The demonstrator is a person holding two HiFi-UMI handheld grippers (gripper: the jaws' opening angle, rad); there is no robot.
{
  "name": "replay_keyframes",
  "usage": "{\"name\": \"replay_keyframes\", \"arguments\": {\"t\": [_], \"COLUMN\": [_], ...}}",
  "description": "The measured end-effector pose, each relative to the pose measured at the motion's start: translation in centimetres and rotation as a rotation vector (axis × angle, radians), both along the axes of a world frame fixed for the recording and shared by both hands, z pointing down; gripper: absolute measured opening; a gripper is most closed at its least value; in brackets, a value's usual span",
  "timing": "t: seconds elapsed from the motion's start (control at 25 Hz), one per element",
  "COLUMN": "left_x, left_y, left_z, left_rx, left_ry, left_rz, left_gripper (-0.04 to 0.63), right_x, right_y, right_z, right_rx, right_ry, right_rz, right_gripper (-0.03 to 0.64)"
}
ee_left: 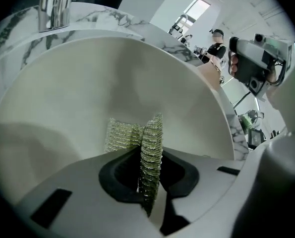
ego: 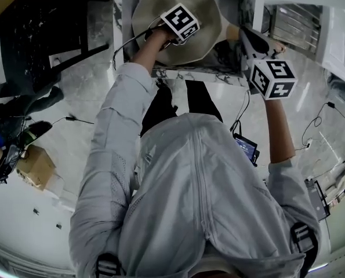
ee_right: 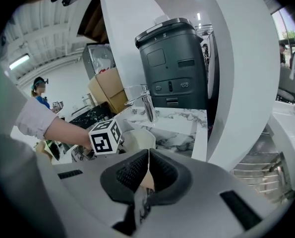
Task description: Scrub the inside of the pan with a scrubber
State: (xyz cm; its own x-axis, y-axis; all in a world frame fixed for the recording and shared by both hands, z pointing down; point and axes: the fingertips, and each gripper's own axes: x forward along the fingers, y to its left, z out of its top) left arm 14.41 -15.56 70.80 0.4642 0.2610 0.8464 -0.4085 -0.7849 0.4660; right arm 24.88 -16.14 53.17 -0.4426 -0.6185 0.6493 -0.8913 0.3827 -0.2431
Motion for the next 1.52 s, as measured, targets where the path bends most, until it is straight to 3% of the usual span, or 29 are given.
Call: {"name": "replay_keyframes", "arguments": {"t": [0.28,0.56,0.68,1.36,1.52], "left_x": [1.9,2.3,2.2,-3.2,-5.9], "left_y": [2.4,5.3,6.2,9.1,9.4], "left_z": [-0.7,-1.7,-3.3,-17.9,-21.5], "left_rx": [-0.060,-0.211,-0.240,-0.171,-0.058], "left_ry": [0.077,0.153,0.209,0.603,0.665], "left_rz": [0.080,0.043,0.036,-0.102,-0.119], "left_gripper": [0.066,0.066,0.066,0.066,0.066], "right_x": [-1.8,-3.3,-3.4,-8.8,-9.3], "right_y": [1.9,3.8,5.0,10.6,10.8], "right_z": [-1.2,-3.2,-3.9,-10.2,-13.0], "right_rx": [0.024,0.069,0.083,0.216,0.267], "right_ry": [0.006,0.001,0.004,0.010,0.008], "right_rz": [0.049,0.088,0.110,0.141,0.152], "right_gripper": [0.035,0.035,0.035,0.035,0.035]}}
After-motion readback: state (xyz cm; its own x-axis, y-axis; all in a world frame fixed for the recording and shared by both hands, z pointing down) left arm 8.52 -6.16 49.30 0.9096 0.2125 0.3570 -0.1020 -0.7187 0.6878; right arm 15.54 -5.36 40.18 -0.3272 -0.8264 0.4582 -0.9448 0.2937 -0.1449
